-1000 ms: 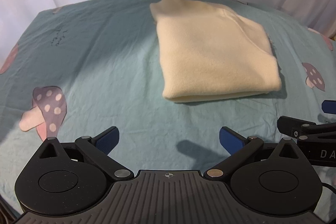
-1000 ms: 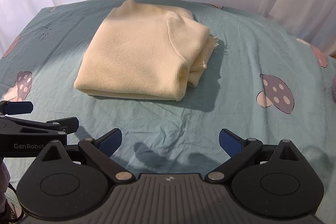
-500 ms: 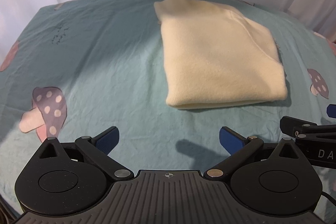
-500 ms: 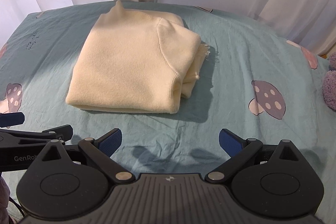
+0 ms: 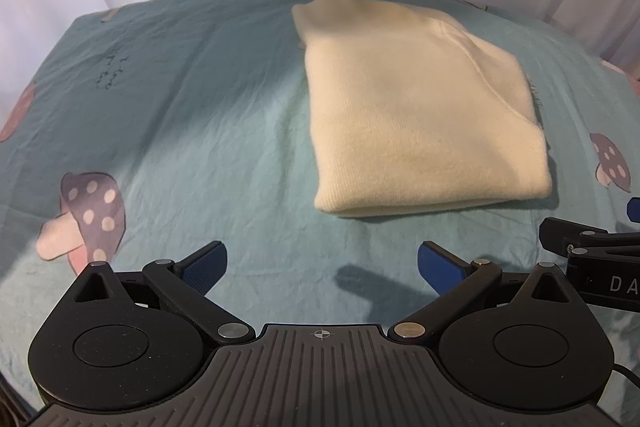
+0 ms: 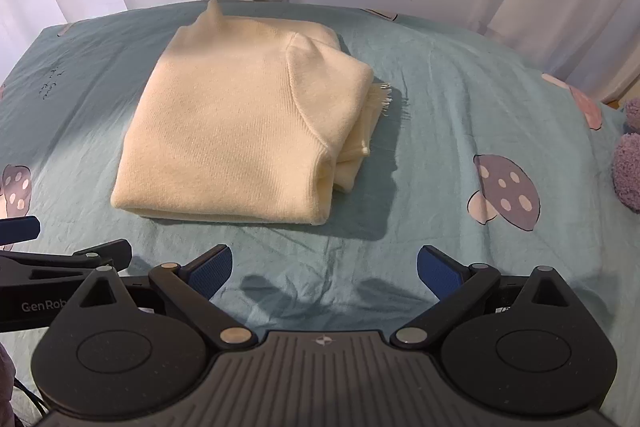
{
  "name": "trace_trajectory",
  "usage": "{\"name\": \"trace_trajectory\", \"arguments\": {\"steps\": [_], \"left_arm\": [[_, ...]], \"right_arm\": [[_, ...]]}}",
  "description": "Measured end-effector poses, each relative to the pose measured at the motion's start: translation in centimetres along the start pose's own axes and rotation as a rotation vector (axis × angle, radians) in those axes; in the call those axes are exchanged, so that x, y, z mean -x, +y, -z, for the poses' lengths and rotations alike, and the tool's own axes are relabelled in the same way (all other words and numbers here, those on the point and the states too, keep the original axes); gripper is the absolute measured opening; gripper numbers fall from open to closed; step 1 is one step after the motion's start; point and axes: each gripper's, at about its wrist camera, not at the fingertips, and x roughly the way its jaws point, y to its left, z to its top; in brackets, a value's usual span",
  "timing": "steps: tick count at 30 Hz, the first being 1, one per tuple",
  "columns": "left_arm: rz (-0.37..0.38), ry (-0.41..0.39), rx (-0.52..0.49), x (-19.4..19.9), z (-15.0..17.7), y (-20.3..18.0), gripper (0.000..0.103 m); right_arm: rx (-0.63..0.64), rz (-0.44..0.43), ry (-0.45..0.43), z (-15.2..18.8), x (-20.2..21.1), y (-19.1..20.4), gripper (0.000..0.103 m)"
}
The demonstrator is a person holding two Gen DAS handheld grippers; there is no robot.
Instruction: Fold small clothes
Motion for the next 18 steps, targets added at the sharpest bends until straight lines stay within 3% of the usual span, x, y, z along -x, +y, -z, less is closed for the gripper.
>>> {"name": "trace_trajectory", "arguments": {"steps": [18], "left_arm": [[-0.017, 0.001, 0.001, -0.27, -0.3, 0.05, 0.103]], "right_arm": [[0.004, 0.0, -0.005, -0.26, -0.06, -0.3, 0.099]]}}
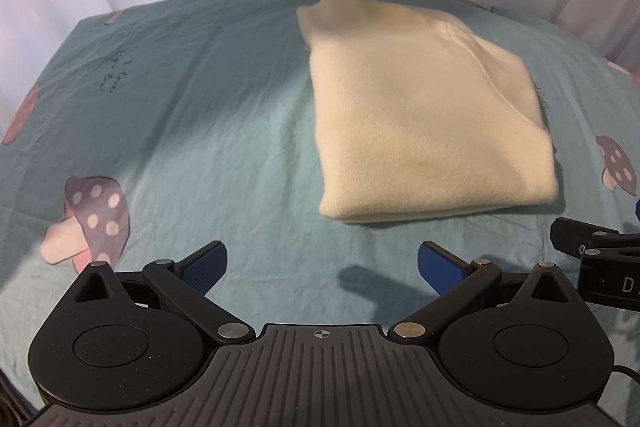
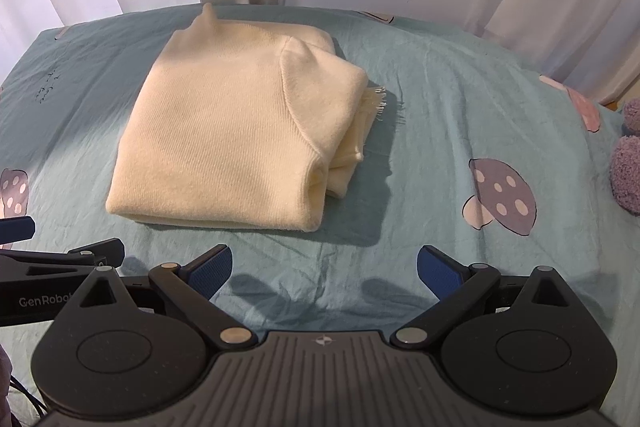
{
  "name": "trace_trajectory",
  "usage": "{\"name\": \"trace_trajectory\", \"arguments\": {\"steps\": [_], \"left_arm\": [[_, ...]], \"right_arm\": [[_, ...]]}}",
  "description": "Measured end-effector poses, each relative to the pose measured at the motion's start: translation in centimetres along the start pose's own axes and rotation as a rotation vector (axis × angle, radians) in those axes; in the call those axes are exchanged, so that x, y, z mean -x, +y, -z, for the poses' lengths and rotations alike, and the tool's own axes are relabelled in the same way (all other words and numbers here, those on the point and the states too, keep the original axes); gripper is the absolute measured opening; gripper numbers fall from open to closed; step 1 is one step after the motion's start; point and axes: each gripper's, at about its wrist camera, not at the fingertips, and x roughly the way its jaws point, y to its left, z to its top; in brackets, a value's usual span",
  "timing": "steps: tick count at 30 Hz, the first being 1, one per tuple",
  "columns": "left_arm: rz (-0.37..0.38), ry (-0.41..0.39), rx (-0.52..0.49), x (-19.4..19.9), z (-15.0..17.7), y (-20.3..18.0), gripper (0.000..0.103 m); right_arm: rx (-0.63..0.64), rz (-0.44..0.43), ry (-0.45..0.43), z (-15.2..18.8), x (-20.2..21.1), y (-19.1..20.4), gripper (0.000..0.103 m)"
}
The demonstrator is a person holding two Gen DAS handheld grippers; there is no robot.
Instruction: Fold small clothes
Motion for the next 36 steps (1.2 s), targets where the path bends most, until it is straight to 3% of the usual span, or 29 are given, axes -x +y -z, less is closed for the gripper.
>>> {"name": "trace_trajectory", "arguments": {"steps": [36], "left_arm": [[-0.007, -0.003, -0.007, -0.04, -0.12, -0.05, 0.103]], "right_arm": [[-0.001, 0.008, -0.013, -0.16, 0.39, 0.11, 0.099]]}}
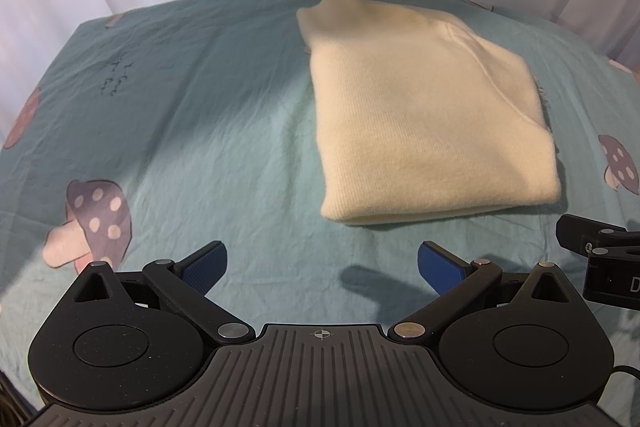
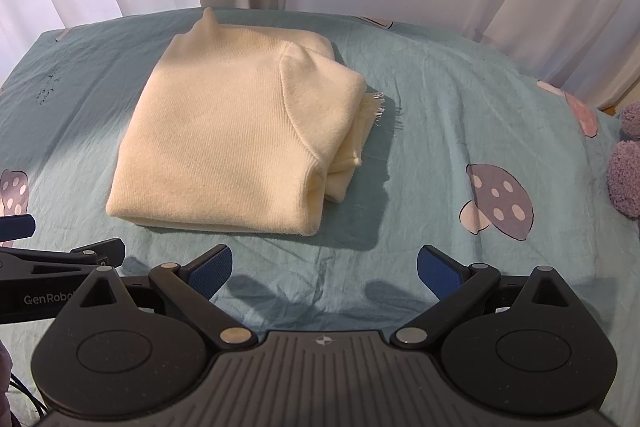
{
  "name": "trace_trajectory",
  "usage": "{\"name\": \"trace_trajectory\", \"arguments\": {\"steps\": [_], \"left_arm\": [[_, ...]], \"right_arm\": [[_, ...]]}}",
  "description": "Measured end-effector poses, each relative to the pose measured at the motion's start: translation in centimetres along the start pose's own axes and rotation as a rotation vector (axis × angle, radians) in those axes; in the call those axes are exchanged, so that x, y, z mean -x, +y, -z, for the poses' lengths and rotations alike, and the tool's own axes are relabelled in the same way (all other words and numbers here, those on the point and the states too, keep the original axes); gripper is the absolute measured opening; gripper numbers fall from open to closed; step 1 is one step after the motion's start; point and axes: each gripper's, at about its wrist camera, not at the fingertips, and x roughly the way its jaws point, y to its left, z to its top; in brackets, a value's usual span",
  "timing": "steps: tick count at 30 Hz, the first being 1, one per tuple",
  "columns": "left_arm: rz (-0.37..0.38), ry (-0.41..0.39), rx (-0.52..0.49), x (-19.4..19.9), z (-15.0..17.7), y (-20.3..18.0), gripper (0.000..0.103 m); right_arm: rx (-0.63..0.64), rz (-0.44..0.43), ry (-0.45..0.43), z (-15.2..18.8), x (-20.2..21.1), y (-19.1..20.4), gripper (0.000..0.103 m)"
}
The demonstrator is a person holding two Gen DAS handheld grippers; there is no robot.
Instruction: Fold small clothes
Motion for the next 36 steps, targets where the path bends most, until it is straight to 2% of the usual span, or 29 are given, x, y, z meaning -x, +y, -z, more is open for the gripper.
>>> {"name": "trace_trajectory", "arguments": {"steps": [36], "left_arm": [[0.005, 0.003, -0.002, -0.31, -0.3, -0.11, 0.103]], "right_arm": [[-0.005, 0.007, -0.004, -0.31, -0.03, -0.23, 0.099]]}}
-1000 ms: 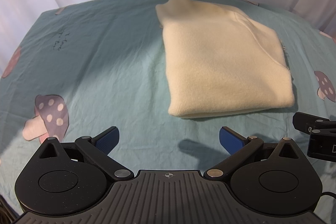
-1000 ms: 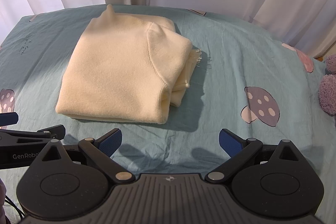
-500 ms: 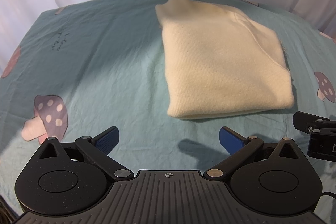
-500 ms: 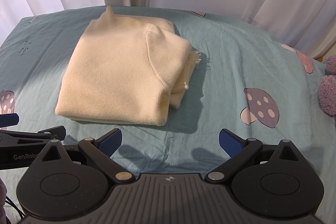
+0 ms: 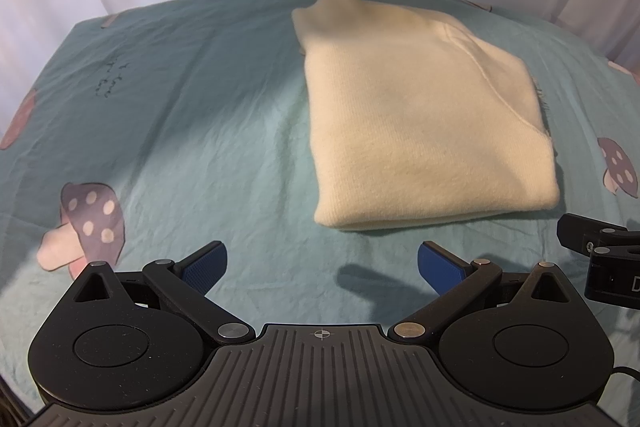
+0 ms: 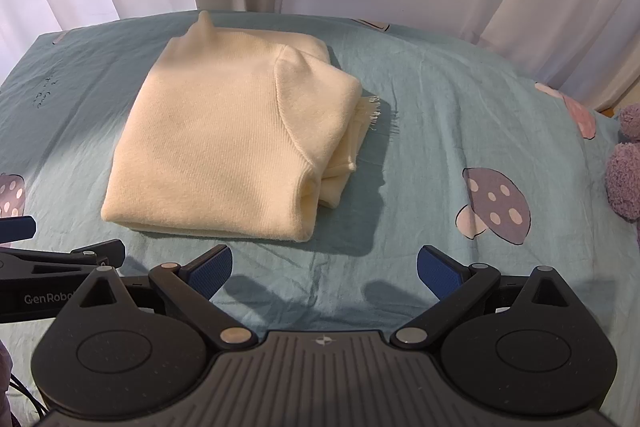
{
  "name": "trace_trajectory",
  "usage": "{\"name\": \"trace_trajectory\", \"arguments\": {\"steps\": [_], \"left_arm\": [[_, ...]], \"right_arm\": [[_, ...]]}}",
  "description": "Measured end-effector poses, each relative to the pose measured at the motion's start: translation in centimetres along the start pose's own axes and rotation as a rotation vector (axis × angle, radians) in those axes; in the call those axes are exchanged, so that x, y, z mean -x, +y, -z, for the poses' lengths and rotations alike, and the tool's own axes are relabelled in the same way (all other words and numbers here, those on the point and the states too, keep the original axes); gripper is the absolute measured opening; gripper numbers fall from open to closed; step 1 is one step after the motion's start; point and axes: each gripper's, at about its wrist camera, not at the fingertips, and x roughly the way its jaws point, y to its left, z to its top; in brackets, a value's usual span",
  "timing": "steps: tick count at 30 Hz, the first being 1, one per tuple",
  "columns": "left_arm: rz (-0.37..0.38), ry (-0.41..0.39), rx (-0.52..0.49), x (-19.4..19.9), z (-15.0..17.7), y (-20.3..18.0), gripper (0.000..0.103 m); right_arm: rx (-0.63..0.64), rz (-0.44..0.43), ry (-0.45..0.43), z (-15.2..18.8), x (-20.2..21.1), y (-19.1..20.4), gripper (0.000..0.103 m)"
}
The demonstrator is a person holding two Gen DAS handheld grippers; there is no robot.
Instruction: Fold small clothes
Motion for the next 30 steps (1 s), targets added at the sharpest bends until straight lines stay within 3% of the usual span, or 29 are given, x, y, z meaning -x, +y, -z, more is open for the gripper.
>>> {"name": "trace_trajectory", "arguments": {"steps": [30], "left_arm": [[0.029, 0.01, 0.008, -0.65, -0.16, 0.16, 0.103]], "right_arm": [[0.0, 0.003, 0.015, 0.06, -0.66, 0.25, 0.099]]}}
